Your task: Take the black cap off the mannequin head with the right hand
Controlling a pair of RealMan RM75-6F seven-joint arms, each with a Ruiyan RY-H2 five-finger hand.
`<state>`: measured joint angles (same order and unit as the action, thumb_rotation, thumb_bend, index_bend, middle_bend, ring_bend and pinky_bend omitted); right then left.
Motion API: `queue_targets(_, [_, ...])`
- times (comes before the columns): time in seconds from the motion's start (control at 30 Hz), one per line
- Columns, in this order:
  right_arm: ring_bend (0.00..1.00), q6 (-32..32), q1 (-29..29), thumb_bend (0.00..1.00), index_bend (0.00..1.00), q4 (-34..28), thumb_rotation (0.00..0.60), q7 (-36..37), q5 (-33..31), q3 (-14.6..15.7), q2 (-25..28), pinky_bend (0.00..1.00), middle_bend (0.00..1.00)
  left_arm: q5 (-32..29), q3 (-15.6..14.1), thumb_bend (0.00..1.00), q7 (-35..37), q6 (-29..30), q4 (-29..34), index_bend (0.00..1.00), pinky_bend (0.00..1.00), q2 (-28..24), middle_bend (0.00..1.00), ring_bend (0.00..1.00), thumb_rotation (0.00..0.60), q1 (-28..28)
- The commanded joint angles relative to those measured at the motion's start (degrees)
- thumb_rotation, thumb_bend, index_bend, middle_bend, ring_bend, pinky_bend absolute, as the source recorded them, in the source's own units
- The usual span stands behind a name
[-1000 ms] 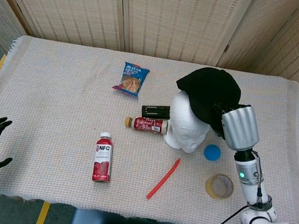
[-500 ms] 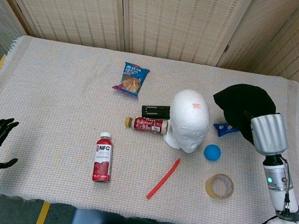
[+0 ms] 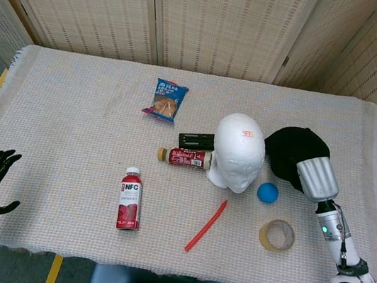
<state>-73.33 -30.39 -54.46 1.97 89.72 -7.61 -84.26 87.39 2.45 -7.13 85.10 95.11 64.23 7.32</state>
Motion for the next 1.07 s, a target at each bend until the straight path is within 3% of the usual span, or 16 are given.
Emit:
queue_targets(0.03, [0.72,1.5,0.0,0.34,0.54,3.0,0.6,1.6,-0.1,1.6,-2.6,0.97,0.65,-0.1,-0.1,0.06,-0.1,0.1,0.4,0.16,0.13,-0.4,0.13,0.13,0.6,-0.2])
queue_targets(0.07, [0.66,2.5,0.2,0.3,0.45,2.9,0.6,1.2,-0.6,1.8,-2.7,0.93,0.59,-0.1,-0.1,0.06,-0.1,0.0,0.5,0.16,0.13,-0.5,0.13,0.13,0.6,-0.2])
queue_targets(0.1, [0.53,3.8,0.4,0.23,0.28,2.2,0.6,0.6,-1.4,2.0,-2.5,0.81,0.48,-0.1,-0.2,0.06,-0.2,-0.1,0.5,0.16,0.13,-0.5,0.13,0.13,0.6,-0.1])
queue_targets(0.17, [0.23,7.9,0.8,0.06,0.03,-1.4,0.6,-1.6,-4.5,1.8,-0.9,0.47,0.21,-0.2,-0.1,0.06,-0.3,-0.4,0.6,0.16,0.13,-0.5,0.13,0.12,0.6,0.0])
queue_targets(0.23, [0.05,10.2,1.3,0.0,0.0,-6.5,0.6,-3.2,-6.9,1.5,1.5,0.25,0.04,-0.1,-0.1,0.06,-0.3,-0.6,0.6,0.16,0.13,-0.4,0.13,0.12,0.6,0.2])
queue_targets(0.3, [0.0,10.7,1.7,0.0,0.0,-9.6,0.6,-4.6,-8.0,1.3,3.3,0.17,0.0,0.0,-0.1,0.06,-0.3,-0.7,0.5,0.16,0.13,-0.3,0.13,0.12,0.6,0.3])
queue_targets(0.5, [0.0,8.4,4.1,0.0,0.0,-19.3,0.6,-6.7,-8.8,1.5,9.4,0.15,0.0,-0.1,0.1,0.06,-0.3,-1.2,0.2,0.16,0.13,-0.1,0.12,0.12,0.6,0.7])
queue_targets(0.7, [0.0,2.1,8.7,0.0,0.0,-30.9,0.6,-9.2,-7.4,2.9,17.1,0.13,0.0,-0.4,0.2,0.06,-0.5,-1.0,0.0,0.16,0.13,0.1,0.12,0.11,0.6,0.7])
queue_targets(0.77, [0.05,-2.1,11.1,0.0,0.0,-33.5,0.6,-10.5,-6.3,3.4,18.3,0.19,0.03,-0.3,0.2,0.06,-0.5,-1.0,-0.3,0.16,0.13,0.3,0.12,0.11,0.6,0.7])
queue_targets(0.87, [0.2,-8.6,14.7,0.0,0.02,-35.4,0.6,-10.7,-4.4,4.1,19.1,0.34,0.16,-0.5,0.2,0.06,-0.7,-0.8,-0.8,0.16,0.13,0.7,0.12,0.11,0.6,0.6])
queue_targets(1.07, [0.25,-15.8,20.7,0.03,0.1,-39.3,0.6,-9.7,-3.1,6.1,21.0,0.37,0.23,-0.6,0.5,0.06,-1.5,0.0,-1.6,0.16,0.13,1.6,0.12,0.11,0.6,0.4])
